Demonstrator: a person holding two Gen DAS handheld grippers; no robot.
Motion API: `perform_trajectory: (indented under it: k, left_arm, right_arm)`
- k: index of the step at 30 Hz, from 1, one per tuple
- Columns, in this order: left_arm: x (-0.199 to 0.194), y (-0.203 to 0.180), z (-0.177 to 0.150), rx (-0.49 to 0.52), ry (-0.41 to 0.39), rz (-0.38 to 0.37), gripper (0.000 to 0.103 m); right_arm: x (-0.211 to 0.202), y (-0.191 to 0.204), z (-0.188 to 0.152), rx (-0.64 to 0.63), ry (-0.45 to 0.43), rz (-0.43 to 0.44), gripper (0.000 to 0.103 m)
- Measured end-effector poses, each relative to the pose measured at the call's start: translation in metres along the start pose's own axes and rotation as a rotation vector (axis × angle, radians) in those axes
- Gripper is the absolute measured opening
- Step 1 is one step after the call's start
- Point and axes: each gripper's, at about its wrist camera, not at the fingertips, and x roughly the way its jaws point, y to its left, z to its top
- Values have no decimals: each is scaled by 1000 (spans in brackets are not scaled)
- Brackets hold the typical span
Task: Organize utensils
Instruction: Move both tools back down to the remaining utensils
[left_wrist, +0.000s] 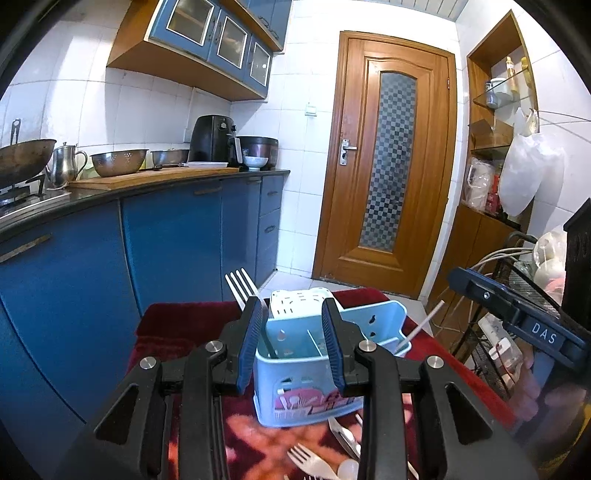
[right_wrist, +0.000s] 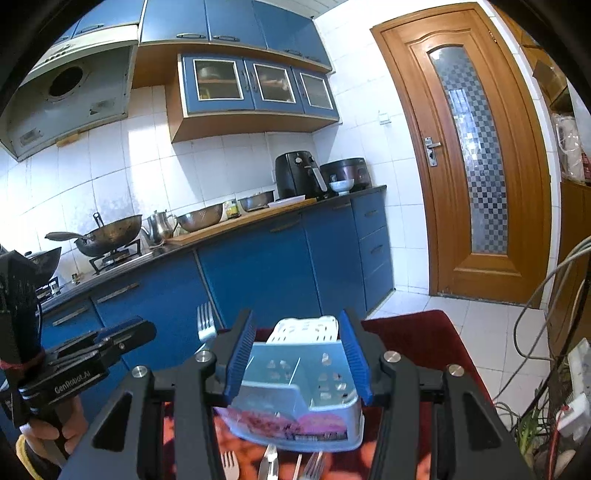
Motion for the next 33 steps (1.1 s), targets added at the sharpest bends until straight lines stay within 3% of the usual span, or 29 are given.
perform_trajectory:
  k: [9, 18, 33]
  left_arm:
    - [-28, -1, -23, -3, 54, 19, 38]
    - [-36, 0, -58, -12, 171, 14, 38]
    - [-13, 1, -110, -32, 397, -3, 38]
  right_arm:
    - [-17, 6, -28, 5, 112, -27, 50]
    - [-21, 5, -65, 20, 228, -46, 50]
    - [-3, -3, -118, 27, 455, -62, 49]
